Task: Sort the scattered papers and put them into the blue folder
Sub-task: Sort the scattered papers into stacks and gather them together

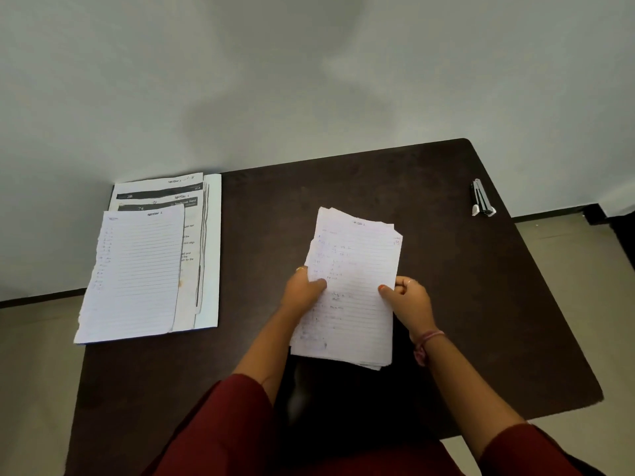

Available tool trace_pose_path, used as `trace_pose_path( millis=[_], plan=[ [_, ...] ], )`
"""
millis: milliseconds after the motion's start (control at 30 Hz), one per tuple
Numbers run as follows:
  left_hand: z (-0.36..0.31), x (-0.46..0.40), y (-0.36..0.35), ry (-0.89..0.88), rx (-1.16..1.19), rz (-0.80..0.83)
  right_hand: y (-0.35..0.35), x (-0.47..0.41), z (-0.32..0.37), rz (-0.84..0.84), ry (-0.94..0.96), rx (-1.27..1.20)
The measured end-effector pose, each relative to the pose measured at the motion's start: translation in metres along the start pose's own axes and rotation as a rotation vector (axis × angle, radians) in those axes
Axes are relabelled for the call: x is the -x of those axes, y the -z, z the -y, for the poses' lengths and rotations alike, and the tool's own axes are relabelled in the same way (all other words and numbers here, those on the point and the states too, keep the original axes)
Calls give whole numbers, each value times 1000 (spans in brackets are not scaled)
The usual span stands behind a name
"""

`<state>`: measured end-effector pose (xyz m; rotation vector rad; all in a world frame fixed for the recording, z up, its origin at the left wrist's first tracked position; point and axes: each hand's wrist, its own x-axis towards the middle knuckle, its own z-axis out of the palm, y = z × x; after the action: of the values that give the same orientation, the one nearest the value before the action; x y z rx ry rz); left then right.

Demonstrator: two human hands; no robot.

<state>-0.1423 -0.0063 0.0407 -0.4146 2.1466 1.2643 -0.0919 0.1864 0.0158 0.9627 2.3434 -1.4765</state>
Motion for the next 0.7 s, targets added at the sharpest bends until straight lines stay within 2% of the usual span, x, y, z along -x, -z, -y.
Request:
trace_pose_path(
  millis=[167, 233, 500, 567, 633, 700],
  plan=[
    [8, -15, -14, 28, -459, -239, -16, -4, -3, -80, 5, 170],
    [10, -12, -22, 4, -545, -285, -22, 0, 3, -82, 9, 215],
    [10, -15, -31, 110, -311, -269, -36, 10, 7, -61, 68, 297],
    [14, -18, -28, 135, -311, -244, -36, 12, 6, -52, 85, 295],
    [20, -18, -26, 114, -309, -214, -37, 13, 4, -35, 111, 274],
    [25, -18, -24, 76, -162, -196, -35, 14, 2, -9, 155, 261]
  ],
)
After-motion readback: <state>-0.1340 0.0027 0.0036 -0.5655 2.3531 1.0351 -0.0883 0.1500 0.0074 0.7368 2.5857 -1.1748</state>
